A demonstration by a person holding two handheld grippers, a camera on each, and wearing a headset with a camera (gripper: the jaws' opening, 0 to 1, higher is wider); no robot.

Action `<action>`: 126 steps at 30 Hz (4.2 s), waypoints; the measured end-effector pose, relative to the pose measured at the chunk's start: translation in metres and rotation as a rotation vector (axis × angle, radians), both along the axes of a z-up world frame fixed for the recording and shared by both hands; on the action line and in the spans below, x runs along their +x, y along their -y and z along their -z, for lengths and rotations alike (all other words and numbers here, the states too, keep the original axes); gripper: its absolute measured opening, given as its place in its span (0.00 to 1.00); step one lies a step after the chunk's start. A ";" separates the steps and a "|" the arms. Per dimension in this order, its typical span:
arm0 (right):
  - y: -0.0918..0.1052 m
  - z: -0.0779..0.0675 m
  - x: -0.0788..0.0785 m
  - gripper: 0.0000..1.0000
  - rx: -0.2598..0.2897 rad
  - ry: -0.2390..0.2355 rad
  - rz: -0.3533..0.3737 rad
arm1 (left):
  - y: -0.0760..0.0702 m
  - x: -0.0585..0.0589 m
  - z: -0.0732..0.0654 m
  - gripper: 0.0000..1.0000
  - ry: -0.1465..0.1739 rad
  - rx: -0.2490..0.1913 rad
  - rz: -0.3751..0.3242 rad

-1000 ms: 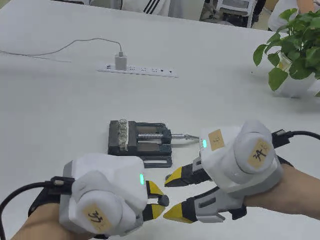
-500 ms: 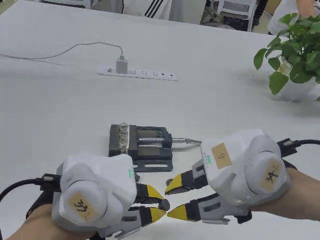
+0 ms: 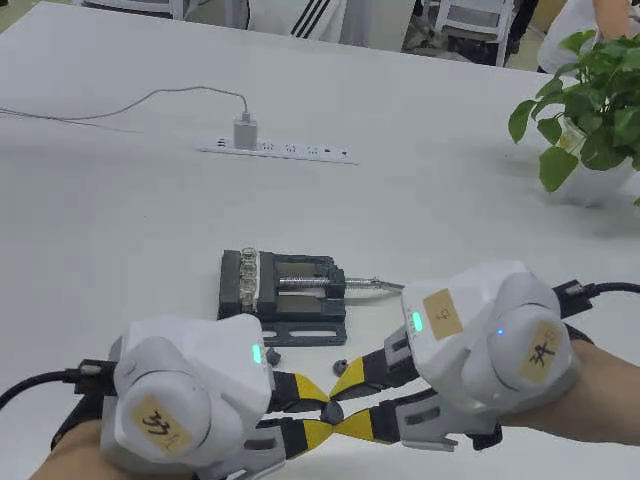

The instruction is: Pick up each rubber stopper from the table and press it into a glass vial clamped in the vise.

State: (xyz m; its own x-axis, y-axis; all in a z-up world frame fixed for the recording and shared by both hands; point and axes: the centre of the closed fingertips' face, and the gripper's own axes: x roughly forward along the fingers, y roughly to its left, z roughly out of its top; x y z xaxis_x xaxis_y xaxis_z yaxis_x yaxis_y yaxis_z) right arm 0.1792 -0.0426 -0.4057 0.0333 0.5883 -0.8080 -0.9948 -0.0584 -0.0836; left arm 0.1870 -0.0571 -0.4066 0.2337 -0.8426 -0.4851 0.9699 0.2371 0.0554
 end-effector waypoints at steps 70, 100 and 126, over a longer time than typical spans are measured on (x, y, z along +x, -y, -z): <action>-0.003 0.017 0.041 0.07 -0.108 -0.074 -0.026 | -0.124 0.042 0.015 0.99 -0.092 -0.074 -0.573; -0.051 -0.018 0.171 0.07 -0.264 0.065 -0.205 | -0.127 0.045 0.017 0.90 -0.111 -0.085 -0.563; -0.082 0.022 0.197 0.06 -0.446 0.096 -0.327 | -0.133 0.048 0.027 0.89 -0.137 -0.092 -0.609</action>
State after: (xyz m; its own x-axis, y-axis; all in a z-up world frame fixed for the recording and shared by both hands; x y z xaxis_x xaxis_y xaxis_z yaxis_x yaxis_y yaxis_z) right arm 0.3763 0.0392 -0.4277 -0.0082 0.1824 -0.9832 -0.9081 -0.4130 -0.0690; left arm 0.2353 0.0760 -0.4331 0.6252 -0.6180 -0.4767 0.6565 0.7467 -0.1071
